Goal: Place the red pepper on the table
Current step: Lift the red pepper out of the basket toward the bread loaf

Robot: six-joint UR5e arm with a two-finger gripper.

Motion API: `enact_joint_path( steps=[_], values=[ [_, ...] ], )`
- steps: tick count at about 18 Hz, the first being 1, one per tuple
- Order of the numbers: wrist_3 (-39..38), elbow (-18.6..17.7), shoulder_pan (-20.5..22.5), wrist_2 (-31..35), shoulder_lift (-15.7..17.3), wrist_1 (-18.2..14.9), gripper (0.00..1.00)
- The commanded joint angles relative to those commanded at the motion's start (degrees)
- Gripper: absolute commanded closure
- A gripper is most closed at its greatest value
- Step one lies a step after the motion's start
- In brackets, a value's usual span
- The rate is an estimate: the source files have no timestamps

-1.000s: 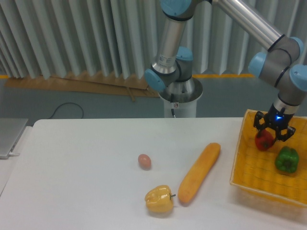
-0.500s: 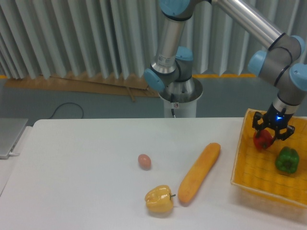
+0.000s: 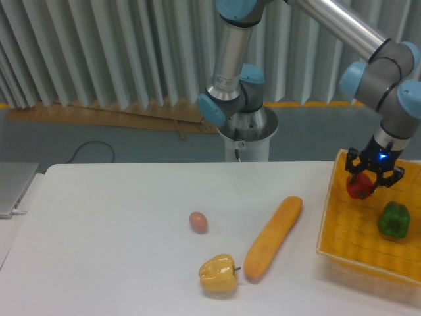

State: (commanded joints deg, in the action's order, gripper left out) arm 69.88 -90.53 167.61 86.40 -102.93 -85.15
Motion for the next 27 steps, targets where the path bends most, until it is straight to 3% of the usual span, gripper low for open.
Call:
enact_joint_path(
  steps=[2, 12, 20, 23, 27],
  values=[
    [-1.76, 1.49, -1.58, -0.09, 0.62, -2.73, 0.86],
    [-15.02, 2.12, -10.98, -1.58, 3.78, -5.72, 0.86],
    [-25.75, 2.73, -20.91, -2.99, 3.00, -5.02, 0.86],
    [-29.79, 2.99, -23.99, -2.73, 1.86, -2.83, 0.86],
    [-29.45, 2.82, -27.51, -1.24, -0.25, -2.13, 0.86]
  ],
)
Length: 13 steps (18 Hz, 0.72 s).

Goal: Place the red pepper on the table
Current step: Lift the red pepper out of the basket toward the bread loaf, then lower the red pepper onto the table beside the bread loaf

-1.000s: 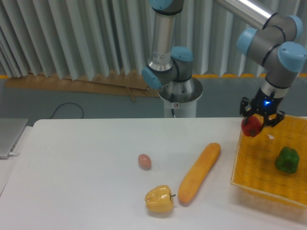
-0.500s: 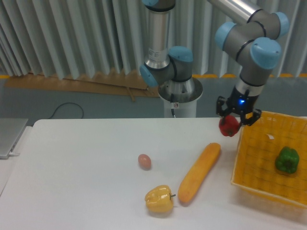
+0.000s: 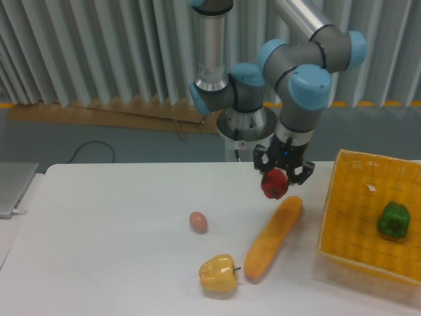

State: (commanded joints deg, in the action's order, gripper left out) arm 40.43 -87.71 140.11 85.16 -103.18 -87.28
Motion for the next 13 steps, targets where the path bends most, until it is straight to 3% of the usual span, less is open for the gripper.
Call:
enact_joint_path(
  steps=[4, 13],
  values=[
    [-0.79, 0.35, -3.17, 1.41, -2.20, 1.85, 0.86],
    [-1.67, 0.62, -5.02, 1.59, -6.86, 7.82, 0.85]
  ],
)
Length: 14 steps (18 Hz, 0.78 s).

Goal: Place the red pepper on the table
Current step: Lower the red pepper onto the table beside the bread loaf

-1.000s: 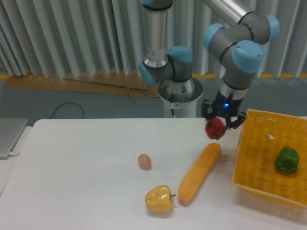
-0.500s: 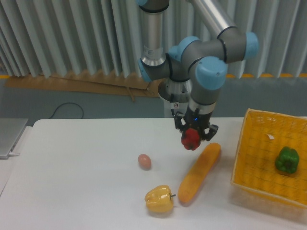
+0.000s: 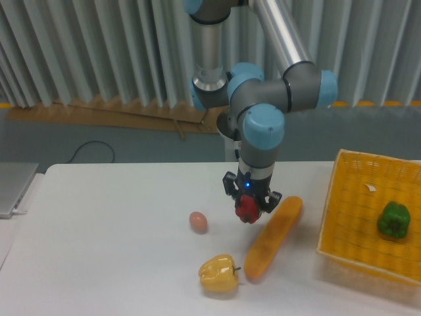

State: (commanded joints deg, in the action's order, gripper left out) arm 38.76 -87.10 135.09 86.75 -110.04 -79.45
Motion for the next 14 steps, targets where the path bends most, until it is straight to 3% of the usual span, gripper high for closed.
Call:
enact_joint_path(
  steps=[8, 14],
  values=[
    [0.00, 0.17, -0.44, 0.09, -1.23, 0.62, 0.84],
    [-0.97, 0.00, -1.67, 3.16, -2.73, 3.51, 0.81]
  ],
)
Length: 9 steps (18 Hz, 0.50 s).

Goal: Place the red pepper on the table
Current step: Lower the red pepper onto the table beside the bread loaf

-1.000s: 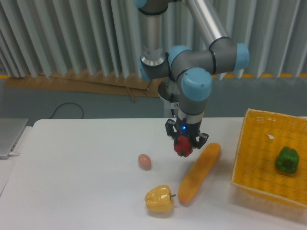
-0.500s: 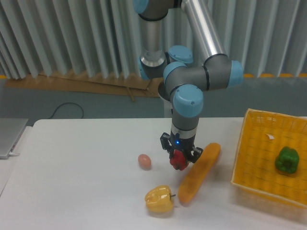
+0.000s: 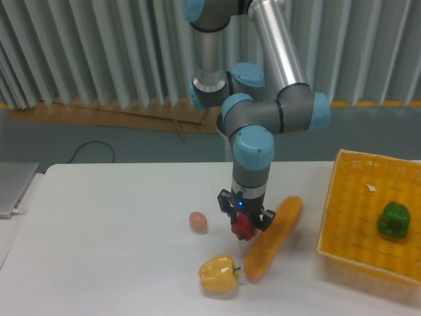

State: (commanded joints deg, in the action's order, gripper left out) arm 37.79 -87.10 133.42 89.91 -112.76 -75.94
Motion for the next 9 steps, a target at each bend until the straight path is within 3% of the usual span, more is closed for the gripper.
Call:
enact_joint_path(
  steps=[4, 7, 8, 9],
  values=[
    [0.17, 0.00, -0.18, 0.18, -0.26, 0.09, 0.80],
    [0.35, 0.00, -0.18, 0.18, -0.26, 0.18, 0.67],
    [0.79, 0.09, -0.18, 0.18, -0.26, 0.18, 0.45],
    [0.70, 0.17, -0.26, 0.26, -0.35, 0.53, 0.16]
  ],
)
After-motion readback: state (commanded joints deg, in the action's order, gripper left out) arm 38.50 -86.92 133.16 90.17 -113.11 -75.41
